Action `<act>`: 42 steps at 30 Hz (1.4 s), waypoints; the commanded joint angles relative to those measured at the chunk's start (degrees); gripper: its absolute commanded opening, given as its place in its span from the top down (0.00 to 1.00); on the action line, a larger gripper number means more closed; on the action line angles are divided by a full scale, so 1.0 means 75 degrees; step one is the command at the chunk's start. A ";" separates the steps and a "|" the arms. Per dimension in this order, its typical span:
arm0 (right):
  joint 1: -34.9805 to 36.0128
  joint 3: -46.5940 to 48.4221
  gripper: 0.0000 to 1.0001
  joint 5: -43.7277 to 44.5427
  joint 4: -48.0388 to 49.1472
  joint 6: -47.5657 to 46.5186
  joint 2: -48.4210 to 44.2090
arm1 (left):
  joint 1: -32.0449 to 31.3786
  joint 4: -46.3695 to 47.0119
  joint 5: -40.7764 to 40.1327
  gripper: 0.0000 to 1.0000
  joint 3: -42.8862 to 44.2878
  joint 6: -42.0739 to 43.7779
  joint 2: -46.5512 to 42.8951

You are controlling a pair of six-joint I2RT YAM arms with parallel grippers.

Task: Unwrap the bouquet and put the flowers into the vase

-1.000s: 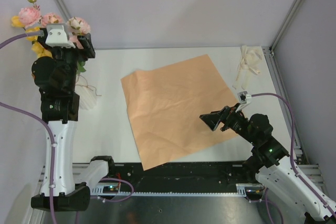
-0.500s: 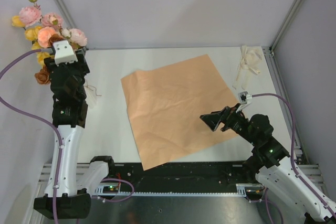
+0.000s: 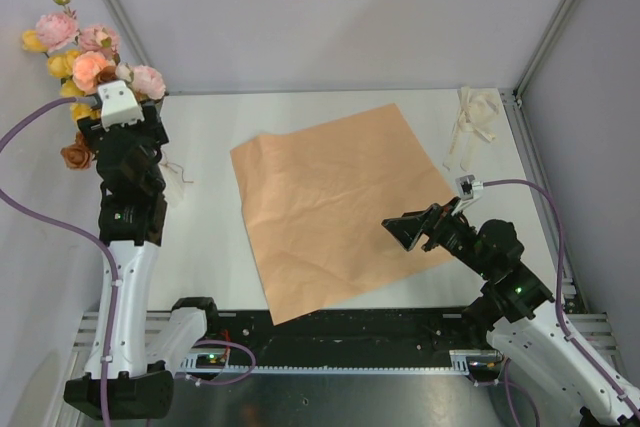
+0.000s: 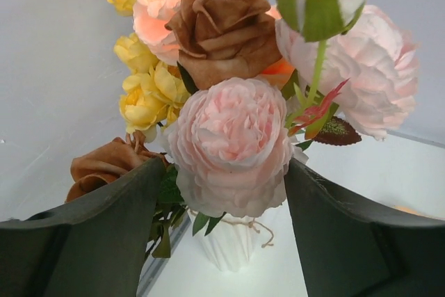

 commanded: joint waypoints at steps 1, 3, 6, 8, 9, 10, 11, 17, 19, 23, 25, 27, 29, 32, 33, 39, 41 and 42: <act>-0.0023 0.0014 0.02 -0.0029 0.0027 0.0094 -0.0114 | 0.0060 -0.0243 -0.0049 0.21 -0.0049 -0.0104 -0.0167; -0.0022 0.0008 0.02 -0.0008 -0.0056 0.0105 -0.0188 | 0.0055 -0.0387 -0.0008 0.15 0.0109 -0.0175 -0.0245; -0.0021 0.0013 0.03 0.0057 -0.0113 0.0137 -0.0284 | 0.0058 -0.0678 -0.0021 0.04 0.0629 -0.0399 -0.0316; -0.0027 0.0025 0.03 0.0081 -0.0126 0.0163 -0.0312 | 0.0058 -0.0876 -0.0250 0.01 0.0993 -0.0580 -0.0405; -0.0024 0.0037 0.03 0.0087 -0.0136 0.0173 -0.0311 | 0.0060 -0.0915 -0.0245 0.01 0.1132 -0.0634 -0.0513; -0.0023 0.0049 0.03 0.0084 -0.0135 0.0184 -0.0305 | 0.0055 -0.0935 -0.0202 0.01 0.1231 -0.0678 -0.0603; -0.0022 0.0055 0.03 0.0077 -0.0141 0.0195 -0.0296 | 0.0058 -0.0956 -0.0051 0.01 0.1339 -0.0718 -0.0747; -0.0022 0.0116 0.03 0.0300 -0.0348 -0.0032 -0.0044 | 0.0055 -0.0974 0.1307 0.00 0.1659 -0.1071 -0.1511; -0.0027 0.0253 0.04 0.0587 -0.0657 -0.0260 0.0029 | 0.0060 -0.0983 0.1957 0.00 0.1599 -0.1331 -0.1758; -0.0034 0.0582 0.03 0.1050 -0.1168 -0.0707 -0.0022 | 0.0056 -0.0991 0.3601 0.01 0.1202 -0.2368 -0.2265; -0.0033 0.0739 0.02 0.1284 -0.1371 -0.0845 -0.0091 | 0.0051 -0.0978 0.4573 0.00 0.0908 -0.3050 -0.2378; -0.0039 0.0919 0.02 0.1645 -0.1616 -0.0882 -0.0147 | 0.0044 -0.0972 0.5651 0.00 0.0615 -0.3698 -0.2350; -0.0040 0.1084 0.02 0.1934 -0.1896 -0.0880 -0.0181 | 0.0013 -0.0953 0.6664 0.00 0.0328 -0.4320 -0.2258; -0.0040 0.1267 0.01 0.2169 -0.2258 -0.0785 -0.0202 | -0.0601 -0.0916 0.7150 0.00 -0.0356 -0.4812 -0.2183; -0.0037 0.1314 0.01 0.2232 -0.2397 -0.0687 -0.0203 | -0.0897 -0.0918 0.7076 0.00 -0.0568 -0.4742 -0.2205; -0.0039 0.1463 0.01 0.2424 -0.3072 0.0002 -0.0203 | -0.3186 -0.0906 0.6265 0.00 -0.2114 -0.4009 -0.2428; -0.0038 0.1483 0.01 0.2413 -0.3201 0.0085 -0.0219 | -0.3475 -0.0916 0.6337 0.00 -0.2558 -0.3809 -0.2465; -0.0035 0.1481 0.01 0.2396 -0.3244 0.0087 -0.0217 | -0.3535 -0.0917 0.6371 0.00 -0.2782 -0.3725 -0.2499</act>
